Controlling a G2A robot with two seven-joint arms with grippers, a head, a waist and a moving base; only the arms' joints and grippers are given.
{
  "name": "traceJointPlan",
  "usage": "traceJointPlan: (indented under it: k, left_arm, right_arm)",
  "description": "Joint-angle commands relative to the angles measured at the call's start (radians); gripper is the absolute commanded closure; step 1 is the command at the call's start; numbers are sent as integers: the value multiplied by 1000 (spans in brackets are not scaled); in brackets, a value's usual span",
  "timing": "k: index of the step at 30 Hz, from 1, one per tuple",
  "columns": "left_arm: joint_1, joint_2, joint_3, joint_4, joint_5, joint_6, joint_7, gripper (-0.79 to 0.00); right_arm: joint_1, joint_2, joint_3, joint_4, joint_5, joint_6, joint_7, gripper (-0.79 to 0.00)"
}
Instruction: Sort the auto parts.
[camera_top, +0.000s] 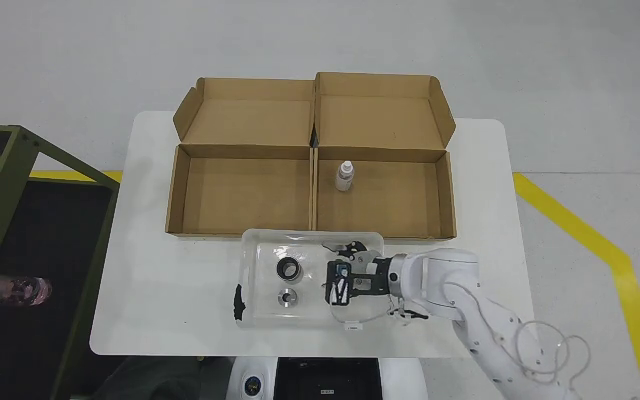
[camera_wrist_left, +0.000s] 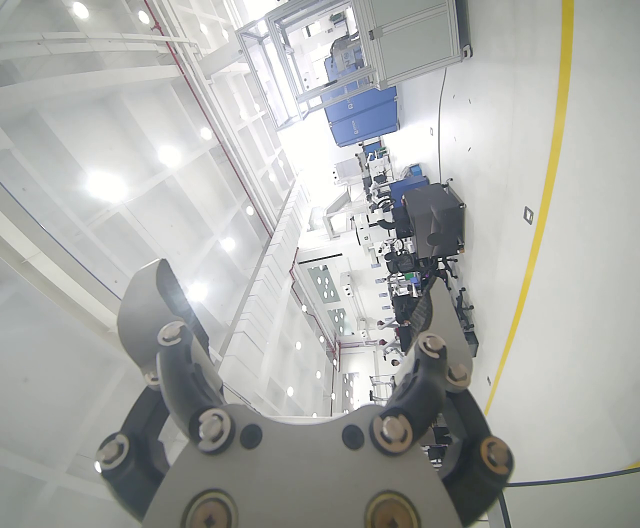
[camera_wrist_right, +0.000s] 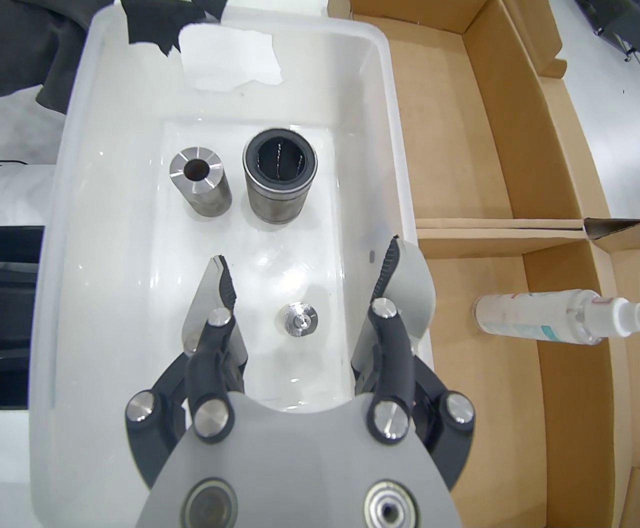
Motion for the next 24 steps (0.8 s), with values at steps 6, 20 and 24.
traceJointPlan:
  k: [6, 20, 24]
  left_arm:
    - [0, 0, 0, 0, 0, 0, 0, -785]
    - [0, 0, 0, 0, 0, 0, 0, -785]
    - [0, 0, 0, 0, 0, 0, 0, -785]
  right_arm:
    - [12, 1, -21, 21, -38, 5, 26, -526]
    - [55, -2, -76, 68, -100, 10, 74, -422]
    - [61, -2, -81, 74, -102, 7, 79, -379]
